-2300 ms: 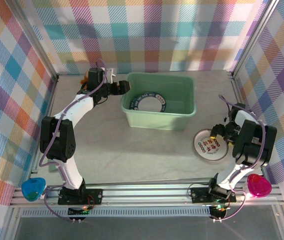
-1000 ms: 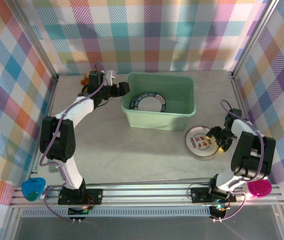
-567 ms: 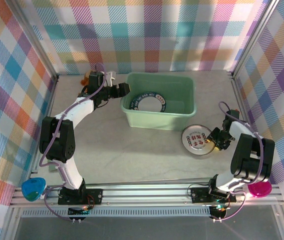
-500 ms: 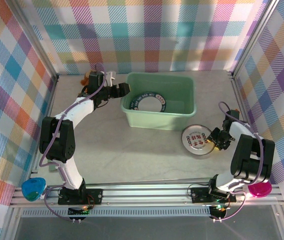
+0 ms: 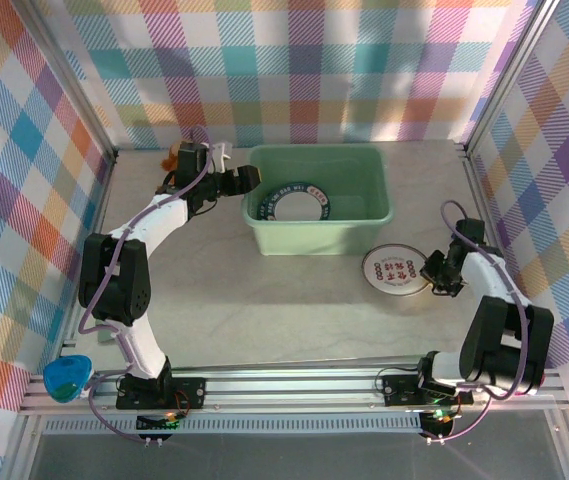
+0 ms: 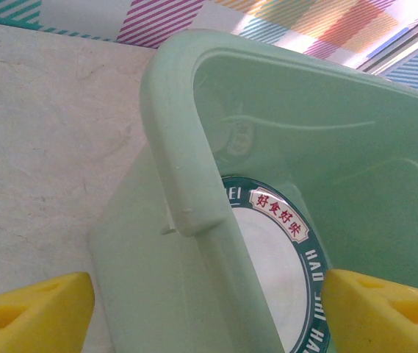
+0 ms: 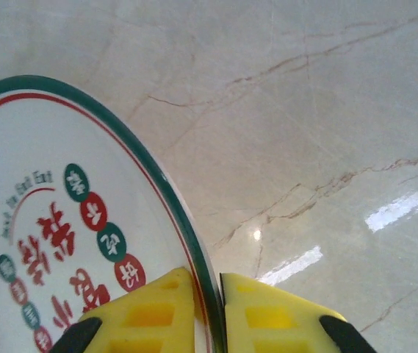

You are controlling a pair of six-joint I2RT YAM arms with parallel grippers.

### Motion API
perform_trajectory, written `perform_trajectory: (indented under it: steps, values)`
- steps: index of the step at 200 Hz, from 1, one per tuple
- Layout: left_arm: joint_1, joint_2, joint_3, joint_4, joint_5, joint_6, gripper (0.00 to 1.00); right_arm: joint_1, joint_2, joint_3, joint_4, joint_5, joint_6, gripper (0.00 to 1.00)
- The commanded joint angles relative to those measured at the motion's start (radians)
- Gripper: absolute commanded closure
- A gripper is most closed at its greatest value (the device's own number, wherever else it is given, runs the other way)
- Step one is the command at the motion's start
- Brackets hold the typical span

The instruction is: Place the plates into the plastic bin on the countertop

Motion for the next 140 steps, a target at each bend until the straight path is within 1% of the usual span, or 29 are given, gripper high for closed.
perform_trajectory:
  steps: [1, 27, 36, 87, 140]
  values:
    - [-0.002, -0.018, 0.040, 0.007, -0.001, -0.002, 0.19, 0.005, -0.052, -0.010, 0.017, 0.039, 0.015, 0.90]
    - [-0.002, -0.016, 0.049, 0.004, -0.007, -0.001, 0.19, 0.006, -0.091, -0.003, 0.024, 0.035, 0.007, 0.95]
    - [-0.002, -0.016, 0.053, 0.004, -0.010, 0.000, 0.19, 0.005, -0.098, 0.004, 0.021, 0.034, -0.003, 1.00]
    - [0.000, -0.019, 0.066, 0.003, -0.018, 0.000, 0.19, 0.006, -0.165, 0.075, -0.031, 0.044, -0.056, 1.00]
    - [0.011, -0.029, 0.081, 0.024, -0.024, -0.018, 0.19, 0.003, -0.252, 0.251, -0.128, 0.079, -0.167, 1.00]
